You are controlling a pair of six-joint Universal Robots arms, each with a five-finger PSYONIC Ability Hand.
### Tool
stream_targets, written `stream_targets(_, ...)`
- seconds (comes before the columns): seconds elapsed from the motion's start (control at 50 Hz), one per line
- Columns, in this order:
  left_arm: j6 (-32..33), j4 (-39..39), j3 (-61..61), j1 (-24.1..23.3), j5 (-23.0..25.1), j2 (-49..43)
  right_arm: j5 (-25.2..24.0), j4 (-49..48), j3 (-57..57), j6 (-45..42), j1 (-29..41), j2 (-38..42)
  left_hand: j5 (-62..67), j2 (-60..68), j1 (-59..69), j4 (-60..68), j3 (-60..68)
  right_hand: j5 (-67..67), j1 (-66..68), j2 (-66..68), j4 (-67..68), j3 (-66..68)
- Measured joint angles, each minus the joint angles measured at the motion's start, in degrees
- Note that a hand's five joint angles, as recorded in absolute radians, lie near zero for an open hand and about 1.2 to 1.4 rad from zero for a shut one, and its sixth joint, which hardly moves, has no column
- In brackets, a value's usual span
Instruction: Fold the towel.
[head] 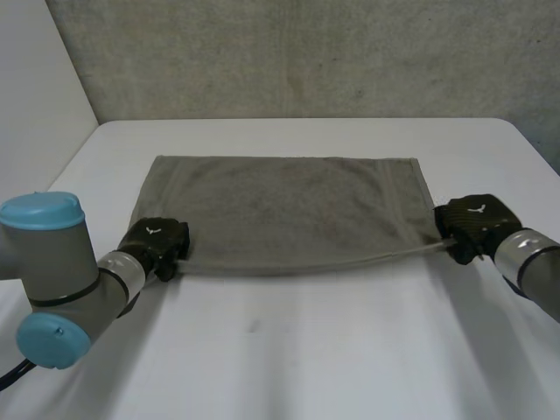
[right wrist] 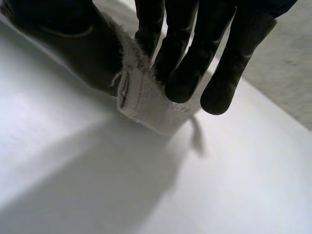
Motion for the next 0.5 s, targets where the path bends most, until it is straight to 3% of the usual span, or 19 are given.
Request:
stream_targets(0.26, -0.21, 7.35, -2.51, -0.58, -0.31, 0.25, -4.92, -8.82, 5.99, 11.53, -5.24, -6.25, -14.28, -13.84, -14.19, -13.88, -13.81, 0.0, 0.0, 0.0, 0.0, 0.0)
stream_targets(0.5, 0.04, 7.49, -4.15, -0.85, -1.07, 0.14, -5.05, -8.74, 5.83, 12.12, -5.78, -5.81, -20.1, -19.63, -19.75, -19.65, -19.58, 0.0, 0.0, 0.0, 0.0, 0.0)
